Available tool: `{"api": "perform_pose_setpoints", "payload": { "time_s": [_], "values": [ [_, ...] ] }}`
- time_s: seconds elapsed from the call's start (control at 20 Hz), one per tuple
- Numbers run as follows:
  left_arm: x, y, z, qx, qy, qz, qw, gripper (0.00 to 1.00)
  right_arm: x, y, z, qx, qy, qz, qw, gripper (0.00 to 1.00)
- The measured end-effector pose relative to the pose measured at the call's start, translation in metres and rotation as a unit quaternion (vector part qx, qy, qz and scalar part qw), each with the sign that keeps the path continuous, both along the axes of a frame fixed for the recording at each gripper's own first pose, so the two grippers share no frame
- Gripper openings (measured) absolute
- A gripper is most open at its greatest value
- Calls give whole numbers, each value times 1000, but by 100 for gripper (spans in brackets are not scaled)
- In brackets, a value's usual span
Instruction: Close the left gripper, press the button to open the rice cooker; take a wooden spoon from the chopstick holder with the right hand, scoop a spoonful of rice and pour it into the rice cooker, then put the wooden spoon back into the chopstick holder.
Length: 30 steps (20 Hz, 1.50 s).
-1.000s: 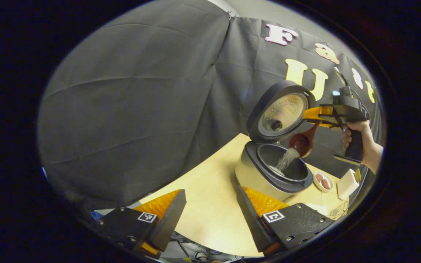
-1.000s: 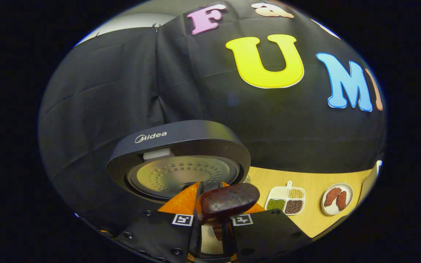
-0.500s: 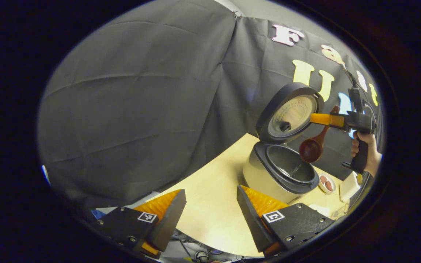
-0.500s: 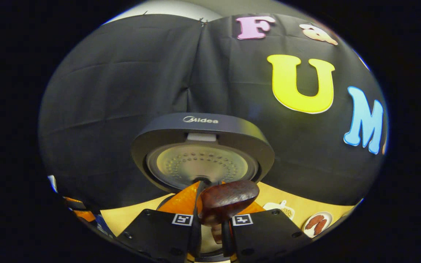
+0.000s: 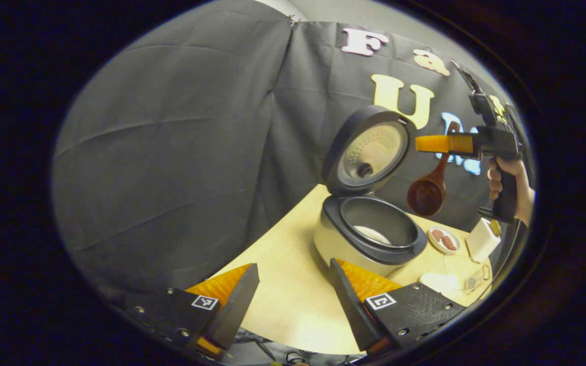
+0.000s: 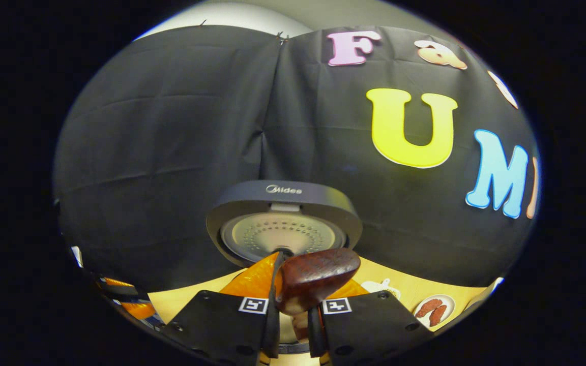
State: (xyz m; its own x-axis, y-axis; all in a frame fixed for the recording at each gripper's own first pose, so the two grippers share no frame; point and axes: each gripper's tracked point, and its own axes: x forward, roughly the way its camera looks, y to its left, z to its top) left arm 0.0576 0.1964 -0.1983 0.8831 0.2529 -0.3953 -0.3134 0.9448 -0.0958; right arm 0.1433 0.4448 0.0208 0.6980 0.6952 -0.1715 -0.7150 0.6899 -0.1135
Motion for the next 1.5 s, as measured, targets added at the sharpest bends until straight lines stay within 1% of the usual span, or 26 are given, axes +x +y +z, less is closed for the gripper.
{"api": "perform_pose_setpoints", "payload": {
  "time_s": [0.1,0.15,0.3,0.35,0.45,0.55,0.65,0.7,0.75,0.8,0.9,0.95,1.0,1.1,1.15,1.2,1.25,1.3,1.35,1.4,1.45,1.5],
  "values": [
    [8,-17,2,11,0,-21,1000,88,1,-35,20,25,-1,-22,999,24],
    [13,-26,4,14,1,-30,999,89,4,-54,27,33,-3,-33,999,24],
    [28,-57,8,20,2,-52,998,89,19,-124,33,53,10,-81,995,24],
    [31,-66,9,29,1,-59,998,88,24,-150,32,60,12,-100,993,24],
    [40,-87,16,37,-3,-70,997,89,35,-206,29,67,17,-142,987,24],
    [47,-109,18,25,-3,-80,996,89,40,-259,18,80,35,-184,979,24],
    [55,-133,19,20,1,-94,995,89,44,-313,14,103,50,-225,968,24],
    [59,-143,21,24,1,-102,994,89,47,-340,11,113,57,-246,961,24],
    [63,-152,24,32,-1,-110,993,89,50,-364,4,121,68,-265,954,20],
    [66,-160,30,39,-8,-117,992,89,49,-387,-2,131,80,-283,947,20],
    [70,-173,37,48,-17,-123,991,89,45,-428,-15,159,107,-320,928,21],
    [71,-178,36,48,-16,-123,991,89,45,-446,-22,173,118,-335,919,24],
    [70,-184,33,44,-11,-123,991,89,45,-464,-32,185,129,-349,910,24],
    [67,-196,28,40,2,-123,992,89,42,-489,-56,203,161,-373,891,24],
    [67,-201,28,46,6,-123,991,89,42,-497,-69,211,176,-381,883,21],
    [67,-205,27,55,12,-124,991,89,44,-506,-79,217,190,-388,875,21],
    [68,-209,27,64,20,-124,990,89,50,-513,-93,222,201,-393,869,24],
    [70,-213,30,71,23,-123,990,89,52,-519,-104,224,211,-398,864,24],
    [72,-218,34,75,22,-122,989,89,53,-522,-116,223,220,-401,861,21],
    [75,-224,39,78,19,-121,989,89,54,-524,-127,219,227,-403,859,24],
    [77,-229,43,78,16,-119,990,89,55,-525,-137,216,233,-404,858,21],
    [79,-233,46,75,13,-117,990,89,55,-526,-147,213,241,-405,856,21]
  ]
}}
